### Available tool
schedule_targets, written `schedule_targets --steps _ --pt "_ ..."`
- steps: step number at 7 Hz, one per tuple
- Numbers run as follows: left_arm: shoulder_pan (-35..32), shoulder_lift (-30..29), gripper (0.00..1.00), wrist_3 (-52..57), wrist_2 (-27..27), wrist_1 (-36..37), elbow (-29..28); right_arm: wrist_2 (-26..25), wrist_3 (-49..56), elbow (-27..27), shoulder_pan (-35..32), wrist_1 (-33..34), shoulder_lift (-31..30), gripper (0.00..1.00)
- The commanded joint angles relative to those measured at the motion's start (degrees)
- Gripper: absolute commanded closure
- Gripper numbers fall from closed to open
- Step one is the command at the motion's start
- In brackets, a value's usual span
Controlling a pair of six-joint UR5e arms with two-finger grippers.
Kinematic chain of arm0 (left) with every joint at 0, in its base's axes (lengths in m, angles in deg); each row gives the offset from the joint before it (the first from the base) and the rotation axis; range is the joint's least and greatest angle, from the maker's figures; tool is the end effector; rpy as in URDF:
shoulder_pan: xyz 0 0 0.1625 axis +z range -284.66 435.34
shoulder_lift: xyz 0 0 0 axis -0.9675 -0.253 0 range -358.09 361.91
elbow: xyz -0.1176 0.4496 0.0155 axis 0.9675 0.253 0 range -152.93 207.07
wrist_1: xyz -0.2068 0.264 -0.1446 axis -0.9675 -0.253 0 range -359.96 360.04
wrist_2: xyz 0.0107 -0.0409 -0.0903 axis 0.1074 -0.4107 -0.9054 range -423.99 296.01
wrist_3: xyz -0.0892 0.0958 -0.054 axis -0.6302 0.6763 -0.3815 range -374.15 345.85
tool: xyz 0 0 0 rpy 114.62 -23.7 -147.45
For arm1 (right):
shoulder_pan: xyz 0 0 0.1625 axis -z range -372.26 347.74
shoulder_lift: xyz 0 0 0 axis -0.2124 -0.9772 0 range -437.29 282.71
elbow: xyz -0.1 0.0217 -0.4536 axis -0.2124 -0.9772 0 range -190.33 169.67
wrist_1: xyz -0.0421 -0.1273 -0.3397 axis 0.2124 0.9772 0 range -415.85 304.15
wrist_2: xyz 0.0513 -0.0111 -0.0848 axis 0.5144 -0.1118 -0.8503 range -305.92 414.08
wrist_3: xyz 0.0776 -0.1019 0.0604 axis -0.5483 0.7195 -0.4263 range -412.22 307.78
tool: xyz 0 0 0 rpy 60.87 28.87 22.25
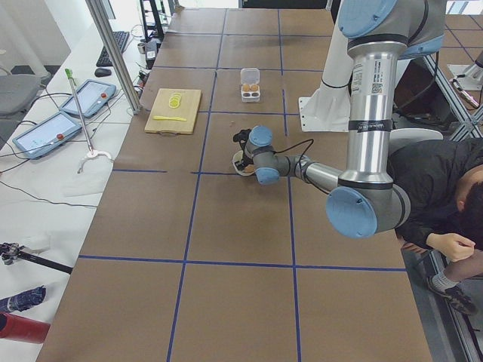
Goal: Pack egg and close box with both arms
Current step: 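Close the left gripper around the brown egg inside the bowl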
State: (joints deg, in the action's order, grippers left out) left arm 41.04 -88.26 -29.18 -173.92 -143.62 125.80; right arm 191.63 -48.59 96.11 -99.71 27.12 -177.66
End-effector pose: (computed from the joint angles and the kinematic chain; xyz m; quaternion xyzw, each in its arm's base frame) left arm 0.3662 -0.3528 0.5478 0.3314 0.4166 0.3768 0.7580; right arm 0.0122 -0.3740 0.6544 0.1081 -0.3995 -0.0949 0.9054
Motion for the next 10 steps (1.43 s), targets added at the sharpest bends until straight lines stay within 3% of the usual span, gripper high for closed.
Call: schedule_targets --steps 1,5,7,10 --pt "-0.1 -0.1 0.51 0.0 -0.1 0.1 0.3 0.0 0.0 0.0 0.0 0.0 0.0 0.00" --pt "-0.1 -0.3 0.21 0.0 -0.3 2.7 1.9 0.0 0.0 0.0 0.0 0.0 0.0 0.00" --pt "-0.5 -0.2 0.20 0.0 -0.4 6.9 4.2 0.0 0.0 0.0 0.0 0.0 0.0 0.00" --pt "-0.1 -0.2 0.20 0.0 -0.2 8.6 3.1 0.0 0.1 -0.4 0.0 0.0 0.0 0.00"
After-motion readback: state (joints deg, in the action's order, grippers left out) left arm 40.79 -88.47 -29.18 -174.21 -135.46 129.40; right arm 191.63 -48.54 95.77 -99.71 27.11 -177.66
